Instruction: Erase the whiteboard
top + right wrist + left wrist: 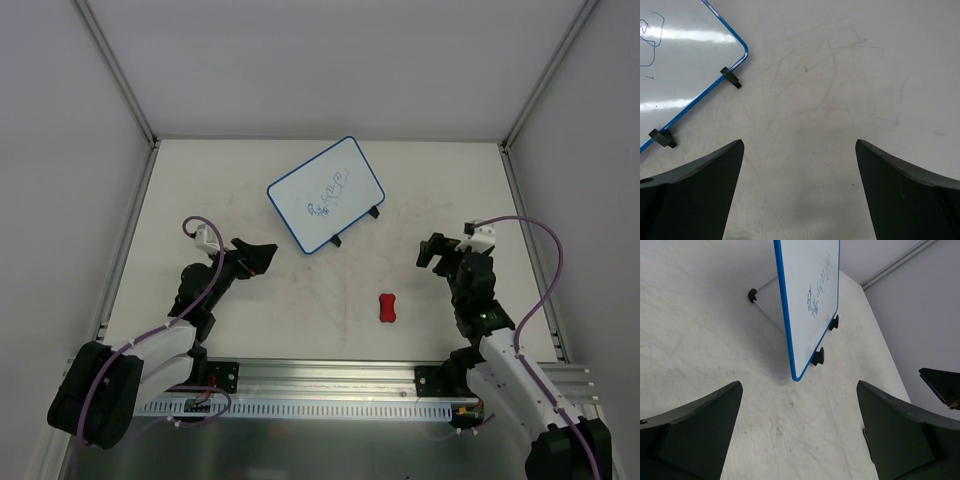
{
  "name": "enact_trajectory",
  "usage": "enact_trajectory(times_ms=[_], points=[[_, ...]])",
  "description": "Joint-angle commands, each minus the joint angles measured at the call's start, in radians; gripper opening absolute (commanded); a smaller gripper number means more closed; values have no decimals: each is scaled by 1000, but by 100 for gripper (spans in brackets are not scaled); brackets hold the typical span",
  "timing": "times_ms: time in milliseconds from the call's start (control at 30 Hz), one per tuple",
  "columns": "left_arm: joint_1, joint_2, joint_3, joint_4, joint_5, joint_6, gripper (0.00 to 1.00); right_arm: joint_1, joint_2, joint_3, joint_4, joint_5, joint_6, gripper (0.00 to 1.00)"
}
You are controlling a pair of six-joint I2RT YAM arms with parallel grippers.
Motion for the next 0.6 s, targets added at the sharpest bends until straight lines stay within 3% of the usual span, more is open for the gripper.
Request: enact_trajectory(times_ms=[0,167,300,467,567], points=[[-10,-17,0,52,19,4,99,2,-14,24,-39,55,33,99],[-10,-14,-11,67,26,10,99,13,18,160,-290,-119,66,99],[-10,0,-26,132,34,6,99,62,78,257,-572,-150,132,99],[-10,18,-15,127,35,3,99,142,151,320,-711,-173,197,93],[-10,31,-12,133,45,4,99,258,205,340,-742,-130,280,89]])
